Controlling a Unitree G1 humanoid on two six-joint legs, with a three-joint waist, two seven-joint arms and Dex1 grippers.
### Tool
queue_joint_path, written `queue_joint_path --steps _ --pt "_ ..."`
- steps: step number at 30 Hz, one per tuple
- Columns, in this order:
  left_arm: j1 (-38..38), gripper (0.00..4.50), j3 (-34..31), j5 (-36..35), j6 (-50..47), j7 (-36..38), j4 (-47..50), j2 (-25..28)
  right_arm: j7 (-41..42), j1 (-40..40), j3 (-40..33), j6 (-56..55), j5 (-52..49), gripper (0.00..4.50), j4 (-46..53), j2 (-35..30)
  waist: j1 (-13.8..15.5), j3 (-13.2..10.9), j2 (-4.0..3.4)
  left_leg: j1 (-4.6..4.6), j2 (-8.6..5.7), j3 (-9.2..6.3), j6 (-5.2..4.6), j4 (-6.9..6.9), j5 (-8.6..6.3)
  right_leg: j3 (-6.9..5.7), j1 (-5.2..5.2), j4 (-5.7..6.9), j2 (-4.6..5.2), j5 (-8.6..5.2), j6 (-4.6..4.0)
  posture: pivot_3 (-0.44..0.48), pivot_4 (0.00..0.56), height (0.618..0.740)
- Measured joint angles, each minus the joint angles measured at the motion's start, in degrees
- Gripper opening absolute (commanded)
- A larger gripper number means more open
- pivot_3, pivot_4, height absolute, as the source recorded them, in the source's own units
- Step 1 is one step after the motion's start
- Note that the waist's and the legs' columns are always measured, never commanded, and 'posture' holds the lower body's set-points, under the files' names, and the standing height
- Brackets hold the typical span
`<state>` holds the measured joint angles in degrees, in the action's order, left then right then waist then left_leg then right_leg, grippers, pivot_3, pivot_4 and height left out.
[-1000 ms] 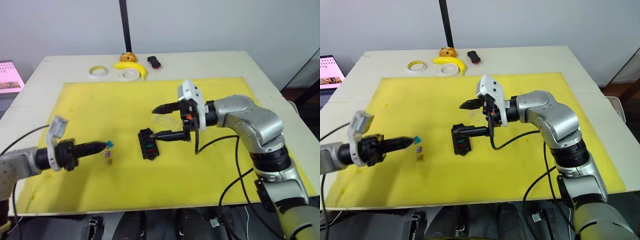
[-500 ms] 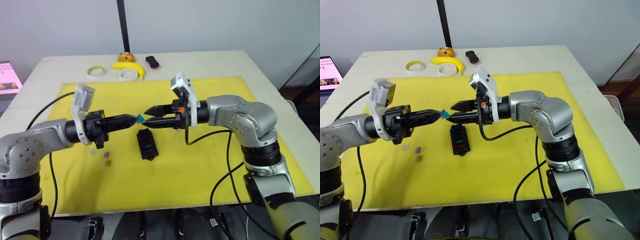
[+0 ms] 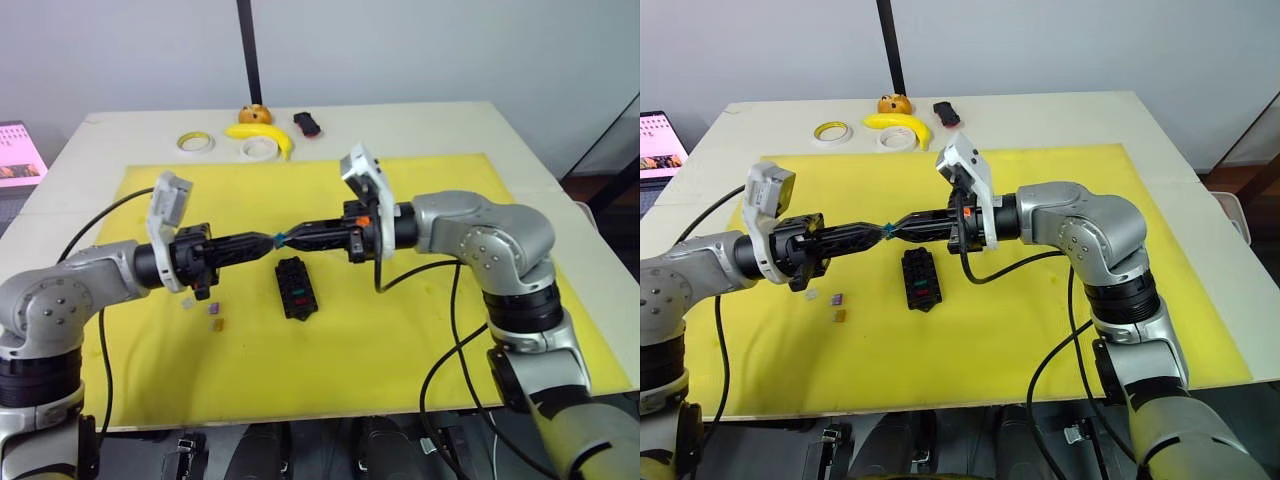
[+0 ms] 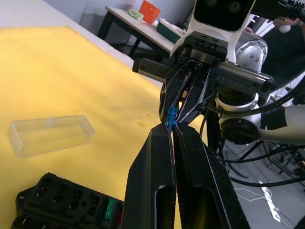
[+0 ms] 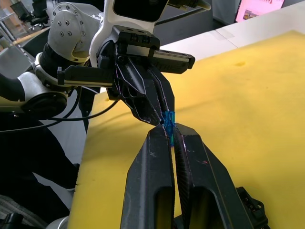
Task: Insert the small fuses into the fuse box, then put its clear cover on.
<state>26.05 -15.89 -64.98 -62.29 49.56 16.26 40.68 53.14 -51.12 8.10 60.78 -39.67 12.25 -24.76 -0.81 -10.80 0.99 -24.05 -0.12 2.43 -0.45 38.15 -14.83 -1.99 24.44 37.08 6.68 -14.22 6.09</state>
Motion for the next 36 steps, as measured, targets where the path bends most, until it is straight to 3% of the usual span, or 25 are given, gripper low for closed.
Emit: queue_joint_path --steps 11,15,19,21,28,36 --pt "-0.59 0.0 1.23 0.85 0.54 0.65 0.68 1.98 0.2 -0.06 2.19 -1.11 0.15 0.02 0.03 -1.13 -0.02 0.0 0.0 0.0 0.0 -0.01 0.0 0.0 0.0 0.0 0.0 0.0 -0.01 0.0 0.0 0.0 0.15 0.74" --pt "-2.19 1.44 2.22 4.52 3.26 3.09 1.52 5.85 1.86 -1.6 6.53 -1.74 2.38 0.0 1.14 -4.38 -0.07 -0.01 0.0 0.0 0.01 -0.01 0.0 -0.01 0.0 -0.01 0.01 -0.02 -0.05 -0.01 0.0 0.0 0.15 0.74" --pt "-7.29 3.61 4.19 12.81 9.83 7.5 3.85 13.37 4.52 -4.42 12.24 -5.49 8.1 0.0 1.56 -8.57 -0.21 -0.01 -0.01 0.0 0.01 0.03 0.0 -0.04 0.0 0.0 0.03 -0.06 -0.04 -0.02 -0.01 0.0 0.15 0.74" --pt "-10.65 4.47 6.35 18.02 13.87 9.39 5.14 15.94 6.34 -5.64 15.32 -8.1 11.11 0.0 1.49 -9.97 -0.15 -0.01 -0.02 0.0 0.02 0.04 0.0 -0.04 0.0 0.0 0.03 -0.07 -0.04 -0.02 -0.01 0.0 0.15 0.74" --pt "-13.7 4.47 12.09 26.87 21.01 9.38 7.31 14.86 12.47 -11.21 25.86 -16.87 22.53 0.0 -2.71 -10.11 0.07 -0.02 -0.01 -0.03 0.03 0.02 0.0 -0.02 0.0 -0.01 0.03 -0.08 -0.02 -0.02 -0.01 0.0 0.15 0.74" --pt "-14.13 4.47 12.41 28.2 21.32 7.66 8.92 13.24 17.56 -14.03 31.43 -17.94 29.32 0.0 -7.37 -9.24 -0.06 -0.02 -0.01 -0.05 0.05 0.02 0.0 -0.02 0.0 -0.01 0.06 -0.05 -0.05 -0.01 -0.01 0.0 0.15 0.74"
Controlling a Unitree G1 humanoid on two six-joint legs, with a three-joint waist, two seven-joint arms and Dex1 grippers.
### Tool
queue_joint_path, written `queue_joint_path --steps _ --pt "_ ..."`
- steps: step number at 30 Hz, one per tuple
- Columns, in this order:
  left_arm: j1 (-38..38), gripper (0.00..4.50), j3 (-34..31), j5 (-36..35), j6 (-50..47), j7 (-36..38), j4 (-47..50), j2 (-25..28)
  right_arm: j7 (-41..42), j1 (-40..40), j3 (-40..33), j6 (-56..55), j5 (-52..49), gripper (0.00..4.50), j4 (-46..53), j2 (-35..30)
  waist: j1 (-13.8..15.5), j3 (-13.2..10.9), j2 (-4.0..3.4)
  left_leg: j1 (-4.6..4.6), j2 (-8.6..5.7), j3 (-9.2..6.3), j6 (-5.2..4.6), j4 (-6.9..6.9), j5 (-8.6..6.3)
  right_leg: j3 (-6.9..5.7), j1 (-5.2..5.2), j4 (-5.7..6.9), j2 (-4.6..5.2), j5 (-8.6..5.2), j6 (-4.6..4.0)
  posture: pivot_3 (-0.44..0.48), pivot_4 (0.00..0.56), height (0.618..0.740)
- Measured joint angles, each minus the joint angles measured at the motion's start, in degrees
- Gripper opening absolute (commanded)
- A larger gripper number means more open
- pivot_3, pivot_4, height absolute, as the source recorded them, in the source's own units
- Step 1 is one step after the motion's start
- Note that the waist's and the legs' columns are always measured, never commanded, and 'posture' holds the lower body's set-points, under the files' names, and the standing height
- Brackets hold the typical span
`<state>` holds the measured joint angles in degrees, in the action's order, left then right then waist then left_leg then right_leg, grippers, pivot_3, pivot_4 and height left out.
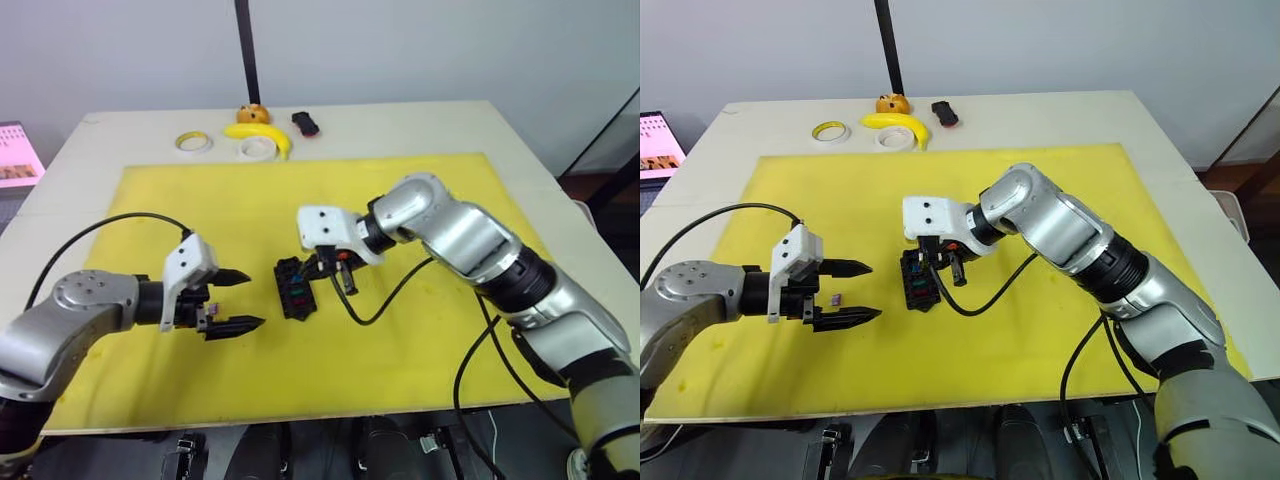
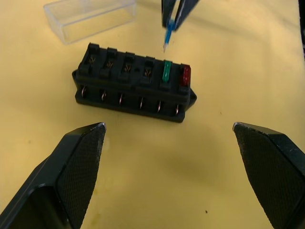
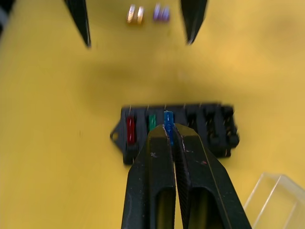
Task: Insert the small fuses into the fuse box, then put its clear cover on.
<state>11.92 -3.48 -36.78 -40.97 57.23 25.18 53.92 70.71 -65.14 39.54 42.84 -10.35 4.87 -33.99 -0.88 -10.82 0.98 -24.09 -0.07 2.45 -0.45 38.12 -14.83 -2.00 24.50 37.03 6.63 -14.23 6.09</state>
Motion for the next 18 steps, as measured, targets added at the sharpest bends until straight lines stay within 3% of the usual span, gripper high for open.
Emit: queue_joint_path --steps 18 --pt "-0.49 4.47 2.53 3.68 0.44 -0.15 0.8 -0.26 3.4 -0.85 0.82 0.09 6.05 0.0 -4.56 5.93 0.03 0.0 0.0 0.0 -0.02 0.0 0.0 0.01 0.0 -0.01 0.0 0.03 -0.01 0.0 0.0 0.0 0.15 0.74"
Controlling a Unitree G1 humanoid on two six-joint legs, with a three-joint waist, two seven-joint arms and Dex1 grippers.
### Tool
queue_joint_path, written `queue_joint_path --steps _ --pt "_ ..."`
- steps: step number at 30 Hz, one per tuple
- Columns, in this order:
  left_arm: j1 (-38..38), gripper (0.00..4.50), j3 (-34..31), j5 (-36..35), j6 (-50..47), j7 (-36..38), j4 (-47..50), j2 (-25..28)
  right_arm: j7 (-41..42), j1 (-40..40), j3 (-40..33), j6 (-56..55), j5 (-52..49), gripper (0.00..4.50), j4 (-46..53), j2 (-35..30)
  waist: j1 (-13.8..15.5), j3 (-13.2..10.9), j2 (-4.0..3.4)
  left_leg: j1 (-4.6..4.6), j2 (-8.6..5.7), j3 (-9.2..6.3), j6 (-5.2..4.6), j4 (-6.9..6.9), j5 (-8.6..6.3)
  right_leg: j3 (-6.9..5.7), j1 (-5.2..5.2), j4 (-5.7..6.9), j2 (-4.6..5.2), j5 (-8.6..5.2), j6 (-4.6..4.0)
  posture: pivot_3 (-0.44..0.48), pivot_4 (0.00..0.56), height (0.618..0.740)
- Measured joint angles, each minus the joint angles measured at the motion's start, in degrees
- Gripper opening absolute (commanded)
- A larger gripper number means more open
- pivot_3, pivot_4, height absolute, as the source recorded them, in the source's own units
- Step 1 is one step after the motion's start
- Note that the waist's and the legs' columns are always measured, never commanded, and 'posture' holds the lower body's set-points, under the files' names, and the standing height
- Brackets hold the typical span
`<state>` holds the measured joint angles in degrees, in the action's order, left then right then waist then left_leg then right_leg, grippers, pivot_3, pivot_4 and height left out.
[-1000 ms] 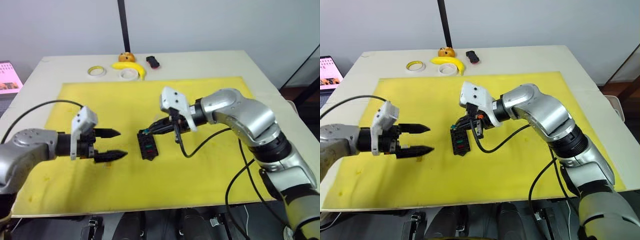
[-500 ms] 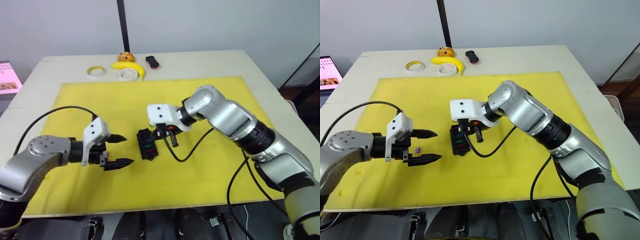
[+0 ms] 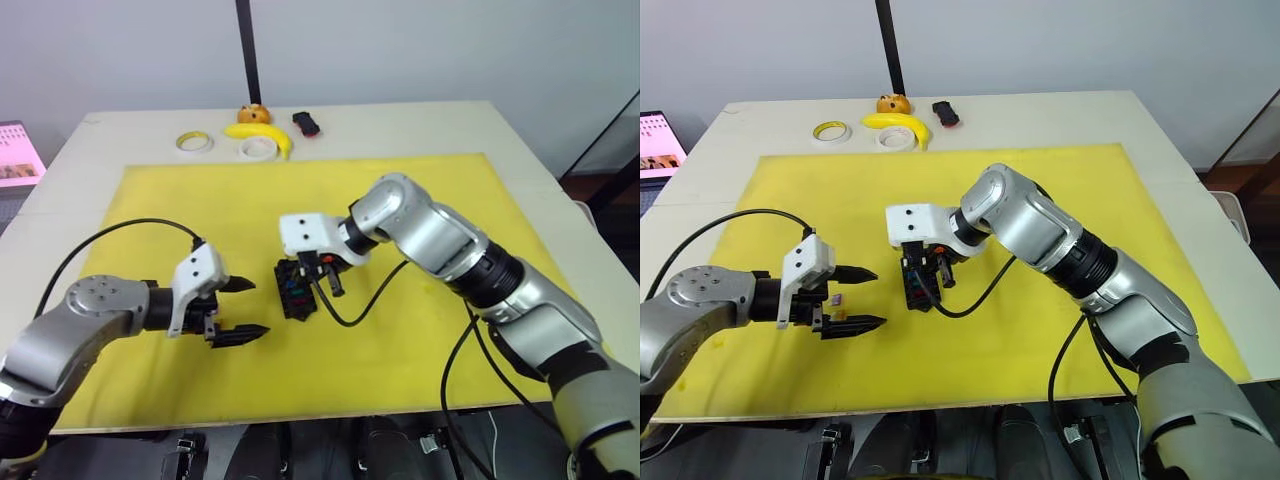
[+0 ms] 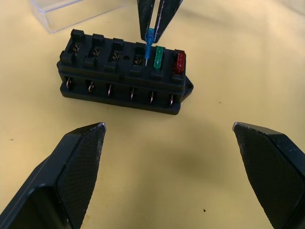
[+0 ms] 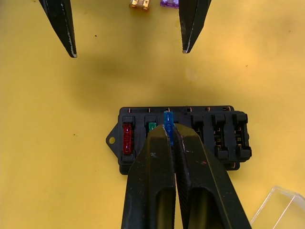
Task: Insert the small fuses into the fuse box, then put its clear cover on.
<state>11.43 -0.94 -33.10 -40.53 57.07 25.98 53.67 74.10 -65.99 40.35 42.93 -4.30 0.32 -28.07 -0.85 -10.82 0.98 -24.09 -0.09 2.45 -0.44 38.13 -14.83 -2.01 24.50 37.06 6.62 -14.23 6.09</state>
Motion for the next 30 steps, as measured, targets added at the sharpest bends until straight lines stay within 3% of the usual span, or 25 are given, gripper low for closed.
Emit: queue_joint_path --steps 4,30 --pt "1.28 4.47 -0.55 -2.55 -1.17 -1.0 0.02 -3.1 0.17 0.0 0.01 -1.13 1.85 0.0 -0.6 0.14 0.09 0.0 0.01 -0.01 0.0 -0.02 0.0 0.03 0.0 -0.01 0.0 0.01 0.0 0.0 0.0 0.0 0.15 0.74" --pt "1.59 4.47 0.19 1.52 0.88 -0.75 -0.03 -2.56 2.99 0.06 0.05 -3.58 5.94 0.0 -2.67 1.49 -0.04 0.0 0.0 -0.01 -0.01 -0.02 0.01 0.02 0.0 -0.01 0.0 0.02 -0.05 0.0 0.0 0.0 0.15 0.74"
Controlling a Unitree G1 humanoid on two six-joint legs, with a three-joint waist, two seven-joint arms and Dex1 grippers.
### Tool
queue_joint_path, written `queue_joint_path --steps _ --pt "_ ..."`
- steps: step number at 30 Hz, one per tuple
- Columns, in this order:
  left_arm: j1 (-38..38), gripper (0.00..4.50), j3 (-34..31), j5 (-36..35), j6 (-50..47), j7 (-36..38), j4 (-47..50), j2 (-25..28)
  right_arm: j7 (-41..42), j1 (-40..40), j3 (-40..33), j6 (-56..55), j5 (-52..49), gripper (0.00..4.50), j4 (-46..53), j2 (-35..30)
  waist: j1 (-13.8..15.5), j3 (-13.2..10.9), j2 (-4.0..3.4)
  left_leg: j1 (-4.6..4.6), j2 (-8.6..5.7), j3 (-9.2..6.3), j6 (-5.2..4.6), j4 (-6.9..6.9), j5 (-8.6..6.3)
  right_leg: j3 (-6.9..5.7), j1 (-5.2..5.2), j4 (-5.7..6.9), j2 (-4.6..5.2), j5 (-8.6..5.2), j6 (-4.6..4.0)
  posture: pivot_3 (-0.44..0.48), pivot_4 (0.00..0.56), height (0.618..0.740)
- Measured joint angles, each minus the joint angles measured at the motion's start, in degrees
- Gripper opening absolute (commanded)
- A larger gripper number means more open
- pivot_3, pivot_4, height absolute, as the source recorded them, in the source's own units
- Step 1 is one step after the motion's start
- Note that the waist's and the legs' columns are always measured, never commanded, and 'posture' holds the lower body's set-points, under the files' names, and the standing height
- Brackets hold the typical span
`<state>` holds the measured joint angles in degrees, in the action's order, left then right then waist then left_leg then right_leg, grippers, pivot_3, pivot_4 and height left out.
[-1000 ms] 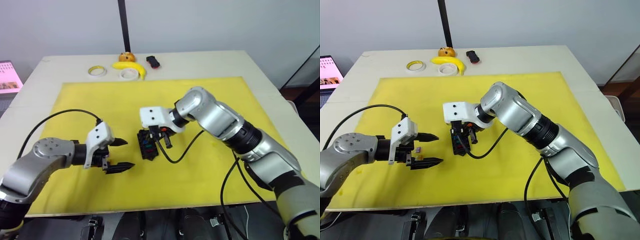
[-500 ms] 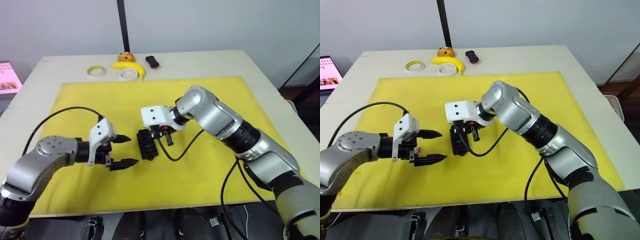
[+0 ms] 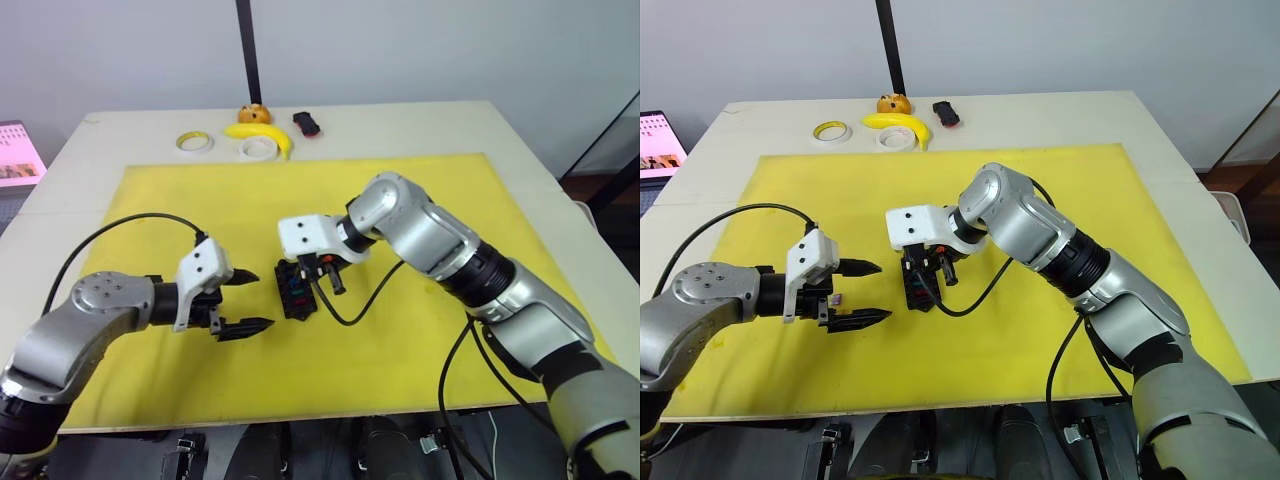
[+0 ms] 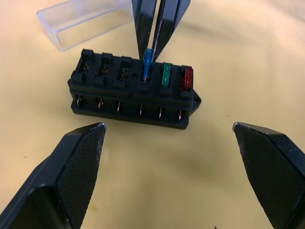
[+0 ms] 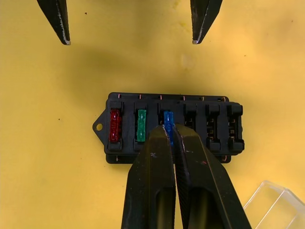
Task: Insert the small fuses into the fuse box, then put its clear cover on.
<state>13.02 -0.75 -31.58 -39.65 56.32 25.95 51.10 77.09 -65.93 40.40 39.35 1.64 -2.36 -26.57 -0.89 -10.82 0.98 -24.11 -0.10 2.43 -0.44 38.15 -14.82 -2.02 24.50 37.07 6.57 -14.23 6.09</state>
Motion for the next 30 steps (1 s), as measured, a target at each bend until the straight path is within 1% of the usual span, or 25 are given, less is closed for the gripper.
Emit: queue_joint_path --steps 30 --pt "0.3 4.47 1.1 1.72 0.64 -0.27 -0.13 -0.47 0.55 0.29 1.44 -0.91 3.91 0.0 -0.12 1.4 0.0 0.0 0.0 0.01 -0.02 0.0 0.01 0.0 0.0 0.0 0.0 0.02 -0.02 0.0 0.0 0.0 0.15 0.74"
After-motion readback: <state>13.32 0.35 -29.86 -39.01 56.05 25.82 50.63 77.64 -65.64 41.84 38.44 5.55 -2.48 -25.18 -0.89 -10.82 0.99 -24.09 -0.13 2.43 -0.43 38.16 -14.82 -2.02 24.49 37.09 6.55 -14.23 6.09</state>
